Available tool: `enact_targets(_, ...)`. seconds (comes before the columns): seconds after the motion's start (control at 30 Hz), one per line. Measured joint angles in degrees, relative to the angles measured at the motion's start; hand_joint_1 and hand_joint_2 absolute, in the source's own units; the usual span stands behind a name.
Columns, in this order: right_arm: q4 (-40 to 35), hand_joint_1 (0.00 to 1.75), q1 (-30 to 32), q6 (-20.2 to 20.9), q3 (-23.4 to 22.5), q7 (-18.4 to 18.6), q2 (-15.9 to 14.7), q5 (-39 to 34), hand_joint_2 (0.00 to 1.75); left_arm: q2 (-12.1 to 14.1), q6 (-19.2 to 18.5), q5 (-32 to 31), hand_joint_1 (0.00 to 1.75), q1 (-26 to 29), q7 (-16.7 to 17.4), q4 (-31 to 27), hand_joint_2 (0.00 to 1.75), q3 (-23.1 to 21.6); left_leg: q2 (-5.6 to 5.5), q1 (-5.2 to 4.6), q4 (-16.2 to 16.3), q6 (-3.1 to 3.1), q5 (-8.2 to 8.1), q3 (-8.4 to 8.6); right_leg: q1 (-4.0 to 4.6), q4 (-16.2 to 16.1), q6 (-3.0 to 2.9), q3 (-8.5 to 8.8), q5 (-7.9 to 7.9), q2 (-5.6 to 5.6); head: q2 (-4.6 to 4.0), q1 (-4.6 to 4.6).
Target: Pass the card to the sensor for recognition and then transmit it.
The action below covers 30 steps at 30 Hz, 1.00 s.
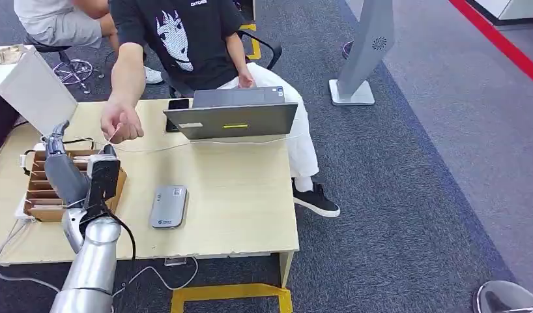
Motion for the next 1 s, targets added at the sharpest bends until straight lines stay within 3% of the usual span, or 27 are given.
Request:
enact_targets(0.43, 0.0, 0.0, 0.06, -0.63, -0.94, 0.0, 0.0, 0.02, 1.75, -1.03, 0.09, 2.23, 1.75, 0.06, -1.22, -0.02, 1.75, 3.89, -0.01, 0.01, 0.0, -0.01, 0.01, -0.03, 0.01, 0.01, 0.0, -0.03, 0.0, -0.02, 0.0, 0.0)
enact_targets(1.0, 0.0, 0.0, -0.02, -0.37, -1.11, -0.18, 0.0, -0.04, 1.75, -1.64, -0.83, 3.52, 1.75, 2.1, -0.46, -0.02, 1.75, 3.25, -0.01, 0.0, 0.0, -0.01, 0.01, -0.05, 0.0, 0.01, 0.0, -0.06, 0.0, -0.01, 0.0, 0.0)
